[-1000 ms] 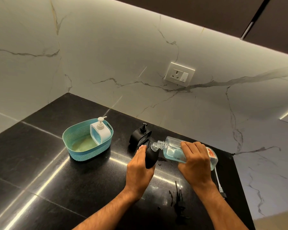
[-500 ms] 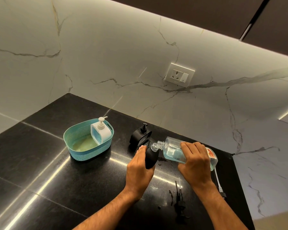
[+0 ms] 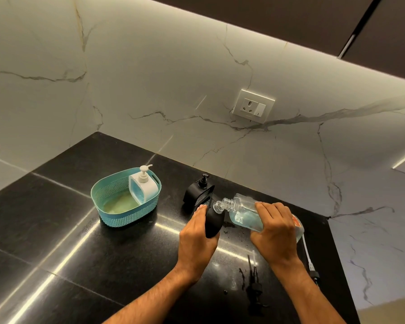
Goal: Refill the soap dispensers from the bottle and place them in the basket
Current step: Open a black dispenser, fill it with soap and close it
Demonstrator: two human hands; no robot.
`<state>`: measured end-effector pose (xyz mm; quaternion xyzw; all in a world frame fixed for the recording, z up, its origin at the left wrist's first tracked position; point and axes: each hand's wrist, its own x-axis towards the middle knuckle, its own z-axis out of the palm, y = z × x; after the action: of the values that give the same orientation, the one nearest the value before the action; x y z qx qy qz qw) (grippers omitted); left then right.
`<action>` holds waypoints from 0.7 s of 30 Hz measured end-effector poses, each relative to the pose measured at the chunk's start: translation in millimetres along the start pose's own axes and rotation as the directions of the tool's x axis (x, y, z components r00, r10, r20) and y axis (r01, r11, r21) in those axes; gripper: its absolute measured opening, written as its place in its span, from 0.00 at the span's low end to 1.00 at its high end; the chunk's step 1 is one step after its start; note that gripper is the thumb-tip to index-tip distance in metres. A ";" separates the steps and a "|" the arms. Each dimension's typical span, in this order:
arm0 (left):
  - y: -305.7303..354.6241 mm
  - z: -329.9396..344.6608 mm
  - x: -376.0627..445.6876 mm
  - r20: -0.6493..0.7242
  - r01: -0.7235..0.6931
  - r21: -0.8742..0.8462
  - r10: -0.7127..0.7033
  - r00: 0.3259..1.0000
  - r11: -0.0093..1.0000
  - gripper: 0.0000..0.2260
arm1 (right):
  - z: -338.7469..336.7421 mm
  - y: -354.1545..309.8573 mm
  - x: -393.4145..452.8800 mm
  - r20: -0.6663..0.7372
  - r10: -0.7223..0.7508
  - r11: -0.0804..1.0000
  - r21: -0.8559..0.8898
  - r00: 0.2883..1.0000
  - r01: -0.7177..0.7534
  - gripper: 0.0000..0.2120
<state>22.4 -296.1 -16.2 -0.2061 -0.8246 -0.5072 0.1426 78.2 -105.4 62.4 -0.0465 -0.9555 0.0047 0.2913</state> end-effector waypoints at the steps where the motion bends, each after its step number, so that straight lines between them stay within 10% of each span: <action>1: 0.4 -0.4 0.1 -0.001 -0.001 -0.006 0.001 1.000 1.000 0.33 | 0.3 0.2 -0.4 0.003 0.008 1.000 0.004 1.000 -0.008 0.30; 21: -4.9 8.2 24.5 0.171 0.024 -0.258 0.022 0.985 0.966 0.20 | 10.6 36.6 -13.6 0.017 0.380 0.851 0.387 0.925 -0.356 0.27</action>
<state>-1.6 -285.9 -12.8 -0.2658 -0.7606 -0.5908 0.0422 86.7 -70.0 44.8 -0.1708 -0.9002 0.2452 0.3167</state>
